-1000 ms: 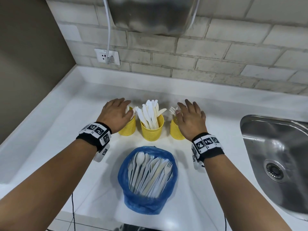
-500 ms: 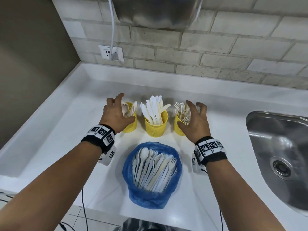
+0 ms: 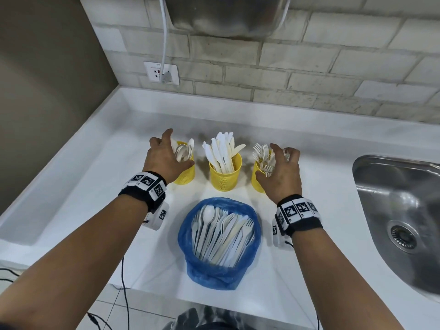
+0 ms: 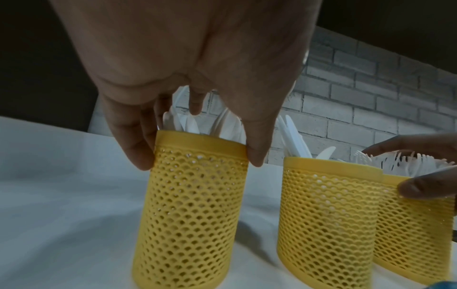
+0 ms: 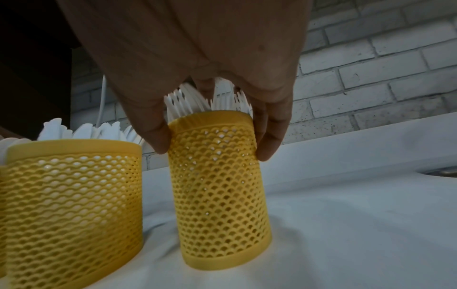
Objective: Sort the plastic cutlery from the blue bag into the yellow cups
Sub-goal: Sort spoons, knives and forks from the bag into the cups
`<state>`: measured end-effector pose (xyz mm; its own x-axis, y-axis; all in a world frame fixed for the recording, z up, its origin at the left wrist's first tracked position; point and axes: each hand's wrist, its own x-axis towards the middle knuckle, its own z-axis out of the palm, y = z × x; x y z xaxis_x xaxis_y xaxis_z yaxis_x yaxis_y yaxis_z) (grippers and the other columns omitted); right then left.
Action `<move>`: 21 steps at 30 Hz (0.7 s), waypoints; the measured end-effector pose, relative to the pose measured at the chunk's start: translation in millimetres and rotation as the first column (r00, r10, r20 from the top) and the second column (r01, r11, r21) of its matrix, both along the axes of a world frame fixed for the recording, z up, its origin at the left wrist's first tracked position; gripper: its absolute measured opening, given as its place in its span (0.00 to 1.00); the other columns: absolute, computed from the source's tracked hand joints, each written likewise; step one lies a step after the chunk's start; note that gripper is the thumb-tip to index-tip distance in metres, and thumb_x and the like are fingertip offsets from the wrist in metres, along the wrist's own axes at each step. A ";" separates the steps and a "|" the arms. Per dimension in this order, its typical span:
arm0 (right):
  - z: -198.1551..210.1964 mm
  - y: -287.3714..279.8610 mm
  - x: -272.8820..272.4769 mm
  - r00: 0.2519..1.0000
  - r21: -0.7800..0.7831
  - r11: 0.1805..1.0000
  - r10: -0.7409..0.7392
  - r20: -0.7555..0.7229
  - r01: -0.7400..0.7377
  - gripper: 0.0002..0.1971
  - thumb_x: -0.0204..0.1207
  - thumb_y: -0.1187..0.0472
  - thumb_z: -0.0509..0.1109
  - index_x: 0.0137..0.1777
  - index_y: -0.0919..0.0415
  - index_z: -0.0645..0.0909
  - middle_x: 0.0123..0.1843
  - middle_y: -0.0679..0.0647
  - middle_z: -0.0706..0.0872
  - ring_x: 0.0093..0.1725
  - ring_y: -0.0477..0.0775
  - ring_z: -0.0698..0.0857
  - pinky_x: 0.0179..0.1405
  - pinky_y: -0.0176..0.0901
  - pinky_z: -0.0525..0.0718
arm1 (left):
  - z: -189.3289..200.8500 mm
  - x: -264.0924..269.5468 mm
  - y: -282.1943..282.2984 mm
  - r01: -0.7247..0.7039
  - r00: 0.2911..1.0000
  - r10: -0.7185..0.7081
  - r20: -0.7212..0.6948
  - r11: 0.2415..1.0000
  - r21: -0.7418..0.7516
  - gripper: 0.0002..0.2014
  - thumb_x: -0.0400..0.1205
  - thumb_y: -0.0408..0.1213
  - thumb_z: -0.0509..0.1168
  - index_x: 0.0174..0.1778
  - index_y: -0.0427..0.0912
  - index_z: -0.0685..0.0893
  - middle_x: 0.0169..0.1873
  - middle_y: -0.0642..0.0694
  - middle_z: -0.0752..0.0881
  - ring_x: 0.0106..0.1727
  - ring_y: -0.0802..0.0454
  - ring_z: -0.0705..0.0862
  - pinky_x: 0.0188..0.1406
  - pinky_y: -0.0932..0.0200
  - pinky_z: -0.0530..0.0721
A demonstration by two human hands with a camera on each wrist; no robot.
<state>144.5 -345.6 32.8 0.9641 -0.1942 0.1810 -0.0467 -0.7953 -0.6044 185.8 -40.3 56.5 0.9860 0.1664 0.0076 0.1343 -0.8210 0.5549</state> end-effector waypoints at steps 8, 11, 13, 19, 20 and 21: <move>18.8 0.6 -9.8 0.992 -0.023 1.000 -0.010 -0.123 0.007 0.47 0.68 0.41 0.77 0.85 0.43 0.59 0.85 0.60 0.57 0.75 0.74 0.73 0.71 0.69 0.78 | 6.7 -7.5 4.4 0.054 0.998 -0.055 -0.026 0.998 -0.037 0.58 0.66 0.53 0.85 0.87 0.54 0.56 0.79 0.37 0.60 0.77 0.33 0.71 0.77 0.41 0.75; 35.5 5.5 -23.9 0.999 -0.003 1.000 -0.006 -0.049 0.006 0.45 0.69 0.41 0.77 0.85 0.43 0.61 0.88 0.61 0.54 0.84 0.71 0.62 0.79 0.70 0.69 | 14.1 -21.2 3.5 0.019 0.998 -0.018 0.054 1.000 -0.010 0.56 0.66 0.57 0.84 0.86 0.54 0.59 0.78 0.38 0.62 0.78 0.35 0.65 0.77 0.44 0.71; 45.8 12.8 -37.9 0.997 0.035 0.999 0.015 0.074 -0.017 0.38 0.71 0.44 0.75 0.81 0.47 0.69 0.86 0.62 0.59 0.83 0.70 0.63 0.80 0.66 0.69 | 19.3 -40.4 -3.4 0.014 0.975 -0.012 0.223 1.000 -0.007 0.46 0.70 0.54 0.81 0.82 0.49 0.67 0.74 0.38 0.67 0.74 0.37 0.67 0.74 0.52 0.69; 55.6 39.5 -89.9 0.950 0.103 0.947 0.294 0.107 -0.304 0.10 0.78 0.57 0.72 0.58 0.55 0.86 0.57 0.49 0.85 0.56 0.54 0.83 0.56 0.44 0.79 | 20.3 -127.3 -34.2 0.389 0.916 -0.384 0.113 0.921 -0.023 0.13 0.80 0.51 0.71 0.58 0.55 0.81 0.42 0.60 0.86 0.43 0.58 0.85 0.45 0.55 0.84; 52.8 44.4 -99.5 0.927 0.083 0.924 0.370 0.054 -0.374 0.08 0.79 0.57 0.71 0.55 0.54 0.87 0.53 0.48 0.86 0.53 0.53 0.83 0.53 0.43 0.77 | 13.5 -138.9 -36.5 0.430 0.901 -0.430 0.054 0.903 0.014 0.10 0.80 0.55 0.68 0.53 0.56 0.83 0.37 0.60 0.87 0.41 0.57 0.86 0.43 0.55 0.83; 46.5 49.1 -108.5 0.896 0.065 0.894 0.443 0.009 -0.443 0.06 0.79 0.57 0.70 0.53 0.54 0.87 0.50 0.48 0.86 0.52 0.52 0.82 0.51 0.43 0.76 | 5.2 -148.7 -37.4 0.463 0.885 -0.465 0.027 0.885 0.052 0.12 0.79 0.57 0.64 0.49 0.56 0.85 0.35 0.59 0.88 0.39 0.56 0.86 0.41 0.55 0.83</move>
